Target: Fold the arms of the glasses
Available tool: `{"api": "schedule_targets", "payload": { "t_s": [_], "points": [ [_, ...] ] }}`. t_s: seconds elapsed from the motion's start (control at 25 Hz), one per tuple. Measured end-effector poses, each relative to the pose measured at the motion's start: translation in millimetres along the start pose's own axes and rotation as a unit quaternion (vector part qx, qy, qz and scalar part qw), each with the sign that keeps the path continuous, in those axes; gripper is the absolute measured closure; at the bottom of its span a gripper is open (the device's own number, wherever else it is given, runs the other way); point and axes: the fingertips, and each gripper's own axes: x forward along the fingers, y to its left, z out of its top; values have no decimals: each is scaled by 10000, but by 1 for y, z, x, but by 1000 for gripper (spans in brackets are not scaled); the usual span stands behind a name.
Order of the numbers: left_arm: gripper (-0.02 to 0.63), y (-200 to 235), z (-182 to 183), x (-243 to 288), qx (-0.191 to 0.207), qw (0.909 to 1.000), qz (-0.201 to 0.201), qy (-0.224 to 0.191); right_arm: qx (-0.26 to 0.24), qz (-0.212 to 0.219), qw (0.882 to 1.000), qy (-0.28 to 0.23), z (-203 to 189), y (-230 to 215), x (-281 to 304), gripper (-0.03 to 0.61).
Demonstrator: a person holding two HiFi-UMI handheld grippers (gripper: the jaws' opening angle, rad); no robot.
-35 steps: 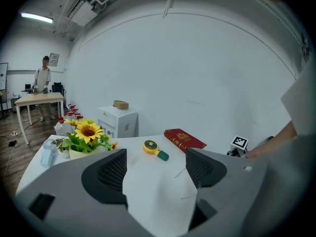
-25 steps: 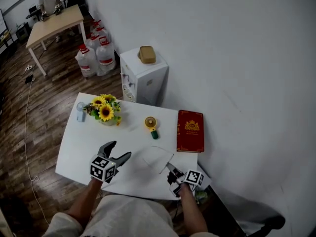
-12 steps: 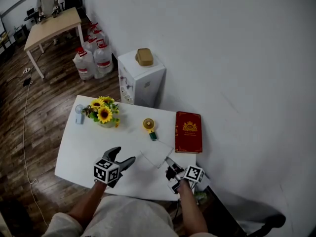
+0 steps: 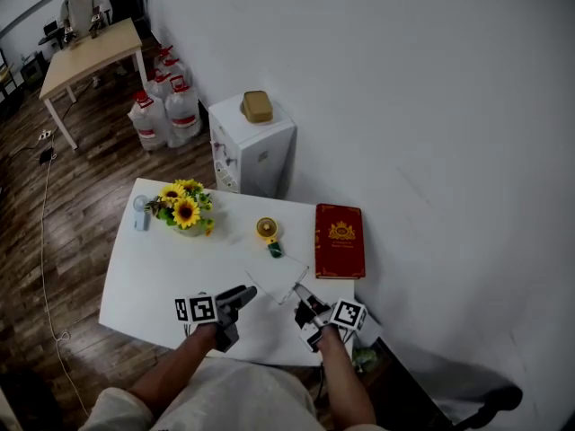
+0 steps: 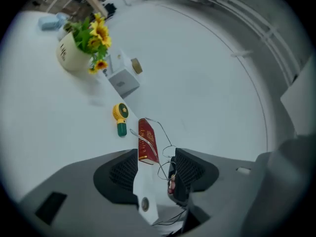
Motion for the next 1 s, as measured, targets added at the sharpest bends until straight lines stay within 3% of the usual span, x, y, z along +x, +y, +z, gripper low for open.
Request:
{"api": "schedule_targets", "payload": {
  "t_s": [0.12, 0.2, 0.56, 1.0],
  "points": [
    [430, -7, -3, 2, -1122, 9924, -457, -197, -36, 58, 10000, 34, 0, 5, 0, 569],
    [454, -10, -7, 4, -1531, 9863, -574, -198, -71, 117, 9999, 51, 0, 8, -1, 569],
    [583, -10, -6, 14, -1613, 9848, -601, -246, -105, 138, 9998, 137, 0, 14, -1, 569],
    [600, -23, -9, 25, -1414, 9870, -757, 85, -115, 122, 9989, 436, -14, 15, -1, 569]
  ]
}}
